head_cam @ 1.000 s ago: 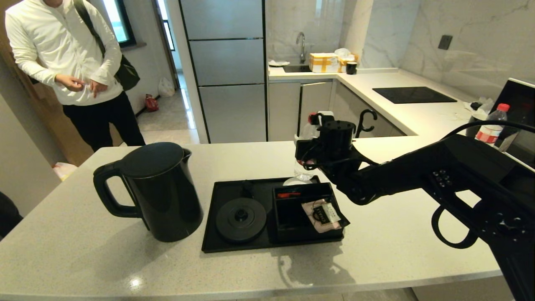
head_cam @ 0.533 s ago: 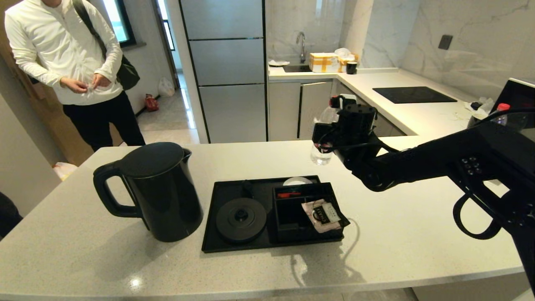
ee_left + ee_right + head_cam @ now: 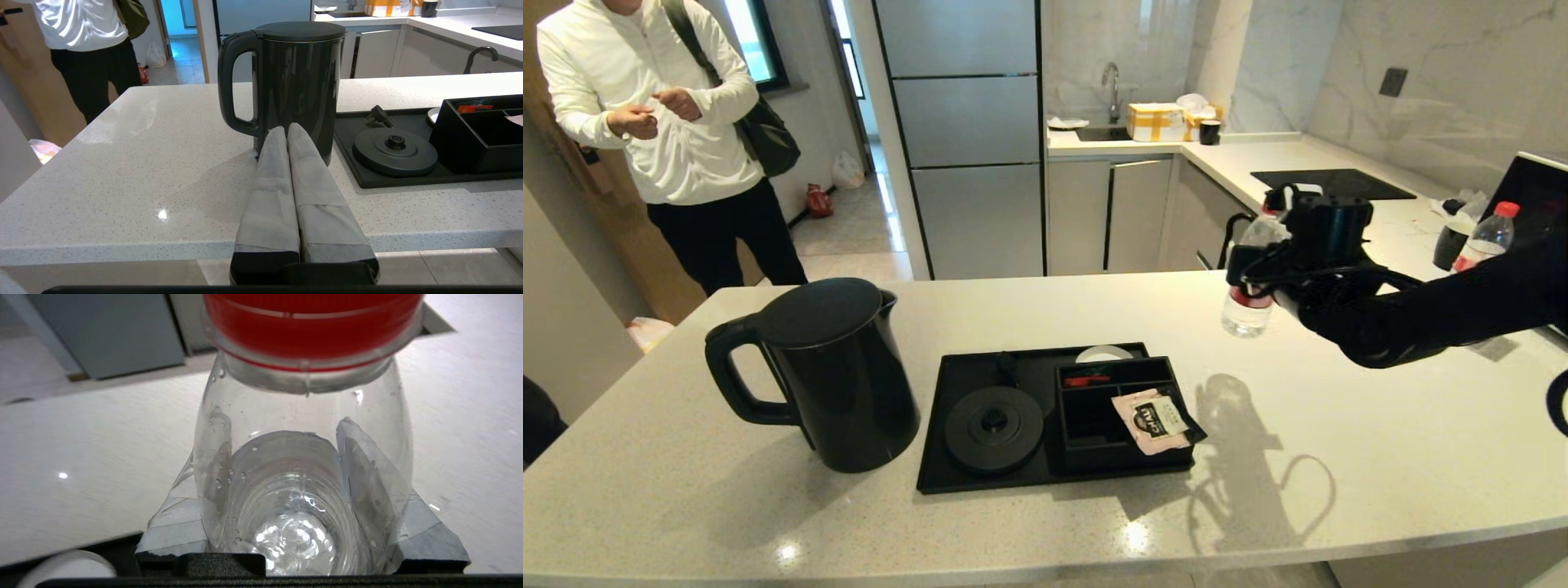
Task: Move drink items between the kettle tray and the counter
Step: Place it on the right
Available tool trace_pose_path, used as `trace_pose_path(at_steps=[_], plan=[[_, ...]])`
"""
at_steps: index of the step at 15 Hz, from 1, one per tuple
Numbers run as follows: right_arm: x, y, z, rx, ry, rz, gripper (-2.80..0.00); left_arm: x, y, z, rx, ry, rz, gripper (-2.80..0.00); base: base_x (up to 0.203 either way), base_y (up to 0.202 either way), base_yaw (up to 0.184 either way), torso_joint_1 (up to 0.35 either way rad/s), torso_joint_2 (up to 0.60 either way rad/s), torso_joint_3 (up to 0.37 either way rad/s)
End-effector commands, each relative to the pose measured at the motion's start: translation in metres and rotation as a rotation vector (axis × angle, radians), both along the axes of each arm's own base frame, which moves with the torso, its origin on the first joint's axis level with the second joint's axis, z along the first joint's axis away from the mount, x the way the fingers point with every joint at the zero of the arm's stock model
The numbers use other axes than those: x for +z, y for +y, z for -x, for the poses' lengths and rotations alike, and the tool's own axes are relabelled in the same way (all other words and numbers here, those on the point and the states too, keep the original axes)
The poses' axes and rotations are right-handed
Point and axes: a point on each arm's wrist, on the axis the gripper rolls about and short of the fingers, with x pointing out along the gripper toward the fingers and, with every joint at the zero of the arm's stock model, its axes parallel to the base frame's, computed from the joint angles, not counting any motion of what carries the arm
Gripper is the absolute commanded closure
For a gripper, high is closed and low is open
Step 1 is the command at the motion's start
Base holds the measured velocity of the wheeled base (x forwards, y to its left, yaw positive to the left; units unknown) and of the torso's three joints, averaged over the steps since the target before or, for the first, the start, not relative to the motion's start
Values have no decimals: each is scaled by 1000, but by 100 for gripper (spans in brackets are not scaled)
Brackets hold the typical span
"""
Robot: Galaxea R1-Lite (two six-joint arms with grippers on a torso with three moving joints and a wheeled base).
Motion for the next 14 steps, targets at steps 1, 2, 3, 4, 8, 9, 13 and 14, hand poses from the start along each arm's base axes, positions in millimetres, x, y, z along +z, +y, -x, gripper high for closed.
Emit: trace_pose_path(at_steps=[1,2,3,4,8,9,13,14], plan=[[12,-24,21,-45,-2,-3,0,-11,0,-4,0,39,0,0,0,0,0,0,0,0],[8,-36,31,-71,27,-2,0,-11,0,-4,0,39,0,0,0,0,0,0,0,0],[2,-47,39,-96,56,-1,0,-11,0,-4,0,39,0,0,0,0,0,0,0,0],[-5,-58,47,-124,84,0,0,-11,0,-4,0,39,0,0,0,0,0,0,0,0],[-35,-81,64,-183,38,-14,0,-11,0,-4,0,39,0,0,0,0,0,0,0,0],[-47,-82,64,-188,35,-17,0,-11,0,-4,0,39,0,0,0,0,0,0,0,0],[-68,-83,61,-211,18,-32,0,-11,0,-4,0,39,0,0,0,0,0,0,0,0],[-74,-83,59,-211,32,-31,0,-11,0,-4,0,39,0,0,0,0,0,0,0,0]])
